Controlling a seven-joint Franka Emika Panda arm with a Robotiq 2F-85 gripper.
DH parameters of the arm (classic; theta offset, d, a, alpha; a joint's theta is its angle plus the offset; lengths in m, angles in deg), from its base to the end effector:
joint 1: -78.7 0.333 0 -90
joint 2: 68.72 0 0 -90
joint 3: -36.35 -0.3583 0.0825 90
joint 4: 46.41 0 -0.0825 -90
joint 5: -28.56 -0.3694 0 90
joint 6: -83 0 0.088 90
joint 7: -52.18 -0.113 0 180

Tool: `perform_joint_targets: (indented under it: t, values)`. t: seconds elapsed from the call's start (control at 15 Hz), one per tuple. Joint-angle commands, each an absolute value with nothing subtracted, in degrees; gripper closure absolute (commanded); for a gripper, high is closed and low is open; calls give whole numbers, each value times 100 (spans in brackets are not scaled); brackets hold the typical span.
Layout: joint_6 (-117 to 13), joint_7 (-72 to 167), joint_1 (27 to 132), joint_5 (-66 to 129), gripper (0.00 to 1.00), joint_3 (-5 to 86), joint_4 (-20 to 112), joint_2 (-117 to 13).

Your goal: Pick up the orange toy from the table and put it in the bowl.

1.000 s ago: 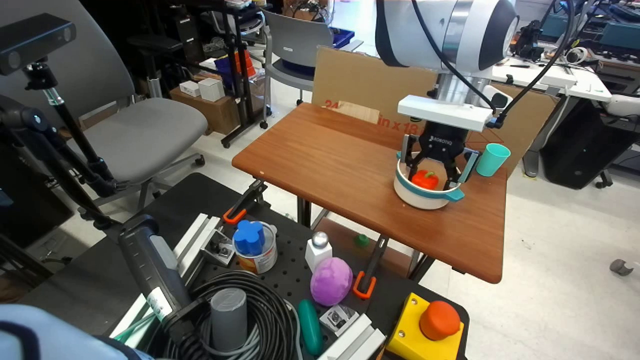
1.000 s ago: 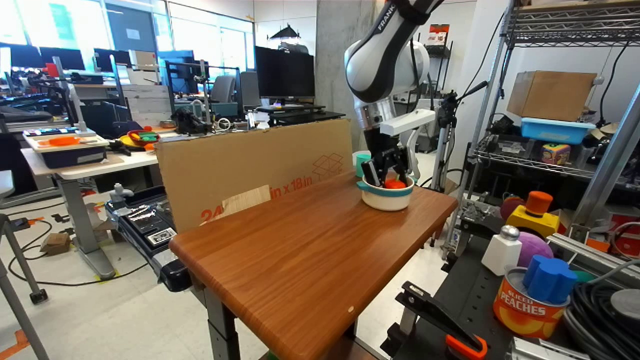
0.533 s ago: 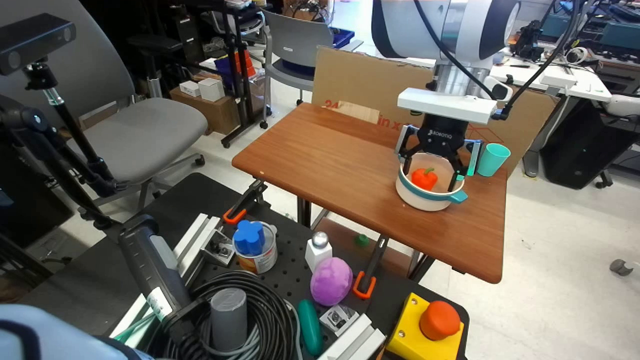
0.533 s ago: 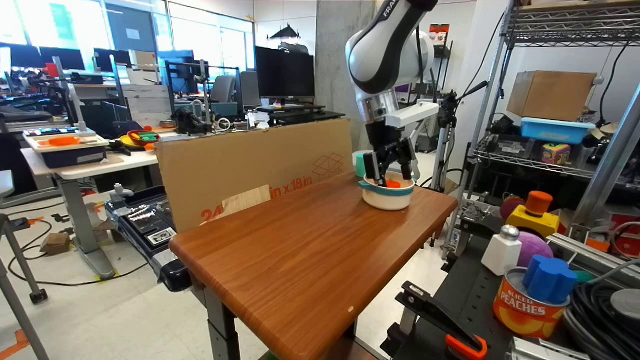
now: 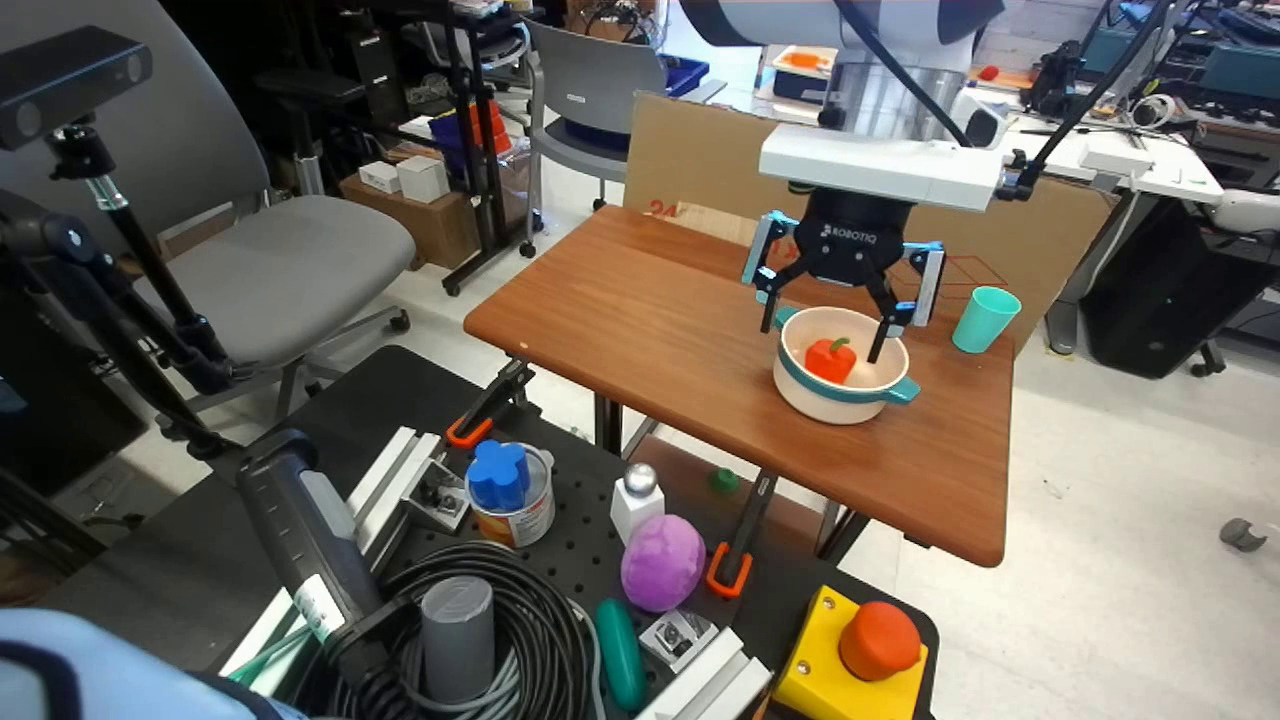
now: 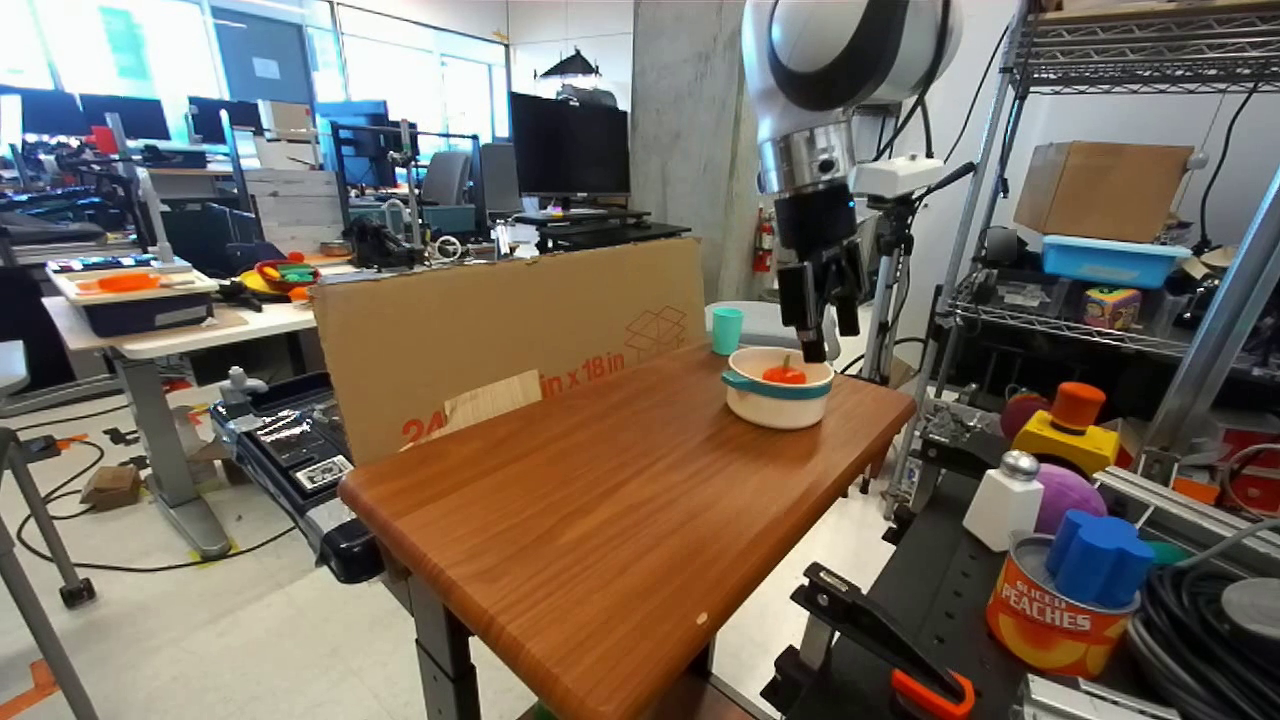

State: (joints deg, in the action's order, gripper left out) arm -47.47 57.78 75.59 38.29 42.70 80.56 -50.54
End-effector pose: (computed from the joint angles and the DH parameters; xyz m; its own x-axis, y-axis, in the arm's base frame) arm 0.5181 -0.0908 0.2615 0.9613 0.0438 -0.2722 0.0749 -0.9917 0.1047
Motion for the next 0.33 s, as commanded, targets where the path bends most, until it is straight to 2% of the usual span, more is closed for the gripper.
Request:
perform_joint_targets:
  t: [0.0,0.07,0.13,0.27]
  values:
    - [-5364,6590,7288,3365,0,4049,9255,-6455]
    - [-5303,6937,7217,2991,0,4012,9322,-6669]
    - [-5099,6332,7405,3434,0,4110,8821,-6003]
    - [-5071,6392,7389,3384,0,4115,8959,-6278]
